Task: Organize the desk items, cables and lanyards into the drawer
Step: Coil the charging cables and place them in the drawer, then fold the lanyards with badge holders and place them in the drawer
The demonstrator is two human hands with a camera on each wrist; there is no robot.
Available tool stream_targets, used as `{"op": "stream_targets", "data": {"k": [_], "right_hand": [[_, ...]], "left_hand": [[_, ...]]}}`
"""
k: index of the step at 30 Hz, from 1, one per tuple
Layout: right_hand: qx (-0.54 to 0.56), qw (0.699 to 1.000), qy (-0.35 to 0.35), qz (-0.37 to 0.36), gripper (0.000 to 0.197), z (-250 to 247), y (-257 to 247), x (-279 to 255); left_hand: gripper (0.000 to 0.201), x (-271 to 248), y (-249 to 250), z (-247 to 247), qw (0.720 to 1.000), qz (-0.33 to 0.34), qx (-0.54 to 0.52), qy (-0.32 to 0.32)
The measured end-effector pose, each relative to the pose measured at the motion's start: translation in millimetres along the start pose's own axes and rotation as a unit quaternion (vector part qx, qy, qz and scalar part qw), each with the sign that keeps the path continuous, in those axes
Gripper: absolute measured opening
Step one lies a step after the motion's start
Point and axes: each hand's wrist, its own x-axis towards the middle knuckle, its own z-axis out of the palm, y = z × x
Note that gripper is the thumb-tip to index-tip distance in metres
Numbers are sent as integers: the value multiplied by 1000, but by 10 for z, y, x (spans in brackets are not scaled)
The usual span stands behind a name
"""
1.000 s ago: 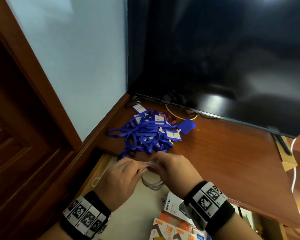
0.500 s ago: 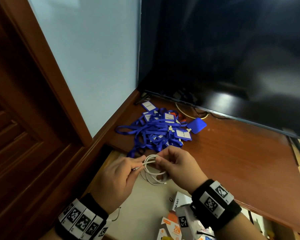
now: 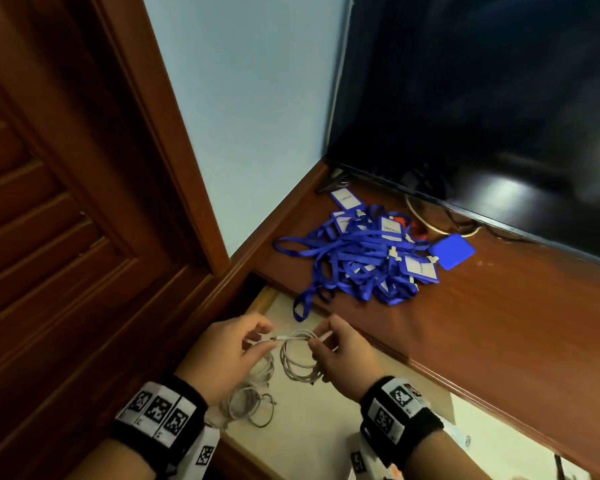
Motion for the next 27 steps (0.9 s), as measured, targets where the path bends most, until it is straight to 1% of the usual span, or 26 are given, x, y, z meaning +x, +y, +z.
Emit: {"op": "stream_targets", "data": {"k": [2,6,8,11,13,15,17,19,21,23,25,27], "right_hand": [[65,995,-23,73,9,184,142,169],[180,963,-10,199,9,507,414,557],[214,947,-3,240,10,663,542,741],[218,934,1,282,13,838,678,974],[248,920,5,304,13,903,699,1100],[259,914,15,313,12,951,688,1208],[252,918,18,307,10,987,668,1288],[233,926,-5,296,11,1017,650,1346],[208,933,-47,290,19,1027,628,1363],[153,945,-81,276,24,990,605,1319],[68,964,-106,235,31,911,616,1234],[13,972,-123,199,35,783,634,1086]], "left_hand": [[16,-15,-153,-19,999,-32,23,-9],[15,-126,-329,-54,996,-74,34,-28],[13,-188,-385,-63,995,-86,28,-43],[11,-261,-475,-79,991,-110,16,-70],[9,-276,-512,-98,988,-124,12,-87],[7,-265,-541,-109,987,-129,9,-100],[7,-245,-549,-118,985,-137,5,-109],[6,-223,-559,-115,984,-140,9,-111],[6,-208,-563,-103,984,-145,16,-106],[7,-182,-576,-78,983,-149,25,-106],[9,-154,-587,-39,982,-151,42,-108],[10,-117,-571,16,981,-151,50,-111]]}}
